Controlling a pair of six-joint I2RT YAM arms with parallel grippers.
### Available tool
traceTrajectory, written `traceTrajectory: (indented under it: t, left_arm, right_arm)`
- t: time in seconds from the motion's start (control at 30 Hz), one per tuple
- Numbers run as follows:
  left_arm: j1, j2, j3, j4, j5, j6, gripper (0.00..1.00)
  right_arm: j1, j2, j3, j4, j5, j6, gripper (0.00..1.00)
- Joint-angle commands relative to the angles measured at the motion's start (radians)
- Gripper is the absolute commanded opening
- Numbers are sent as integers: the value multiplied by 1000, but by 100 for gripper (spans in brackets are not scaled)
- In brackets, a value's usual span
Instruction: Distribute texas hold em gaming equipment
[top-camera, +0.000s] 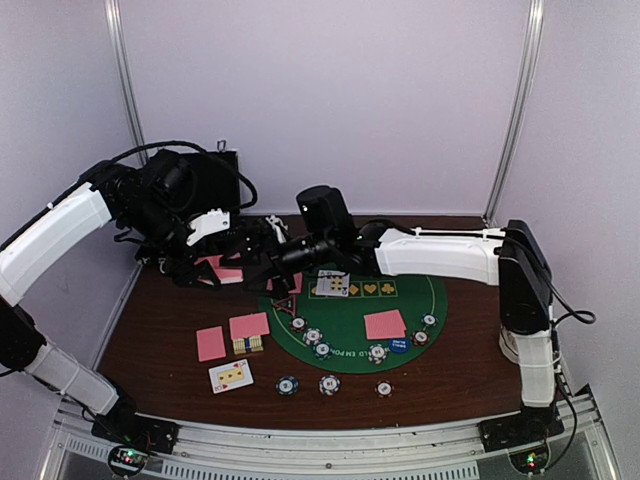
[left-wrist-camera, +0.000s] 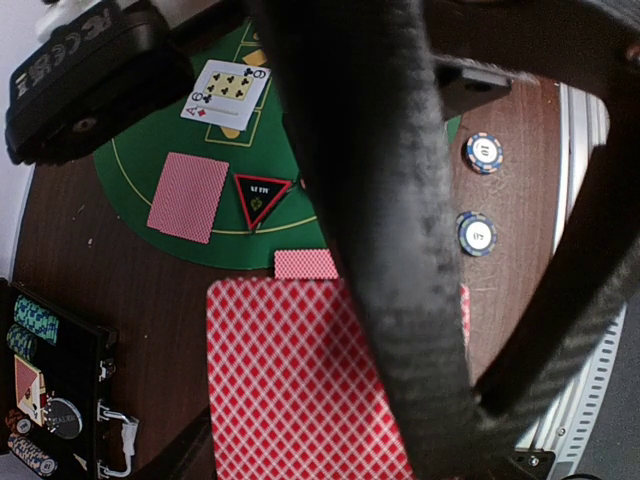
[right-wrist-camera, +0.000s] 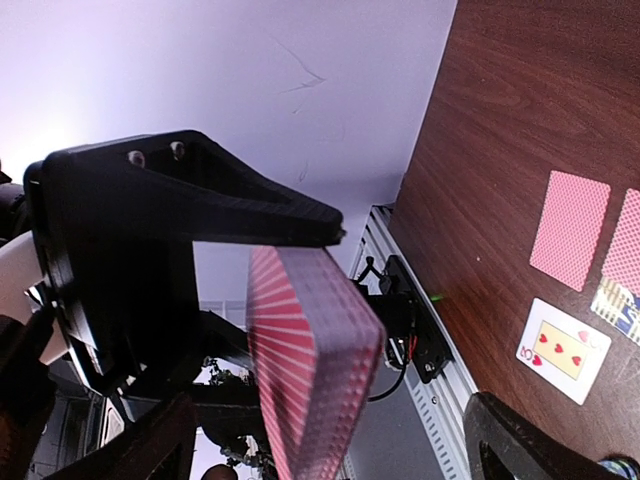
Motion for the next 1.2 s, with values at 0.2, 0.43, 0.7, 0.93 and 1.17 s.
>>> traceTrajectory:
  t: [0.2, 0.43, 0.7, 0.93, 1.17]
  left_arm:
    - [7, -12, 30, 29, 25, 5, 0]
    - [7, -15, 27, 28, 24, 5, 0]
    - [7, -18, 28, 26, 21, 7, 0]
    - [7, -18, 30, 25, 21, 7, 0]
    - [7, -18, 28, 24, 20, 7, 0]
  right_arm:
    - [12, 111, 120, 145, -23, 108, 92]
    - [13, 158, 165, 144, -19, 125, 87]
    - [-12, 170, 141, 116, -9, 128, 79]
    - [-51, 115, 48, 117, -16, 105, 74]
    - [-62, 63, -17, 82, -34, 68, 68]
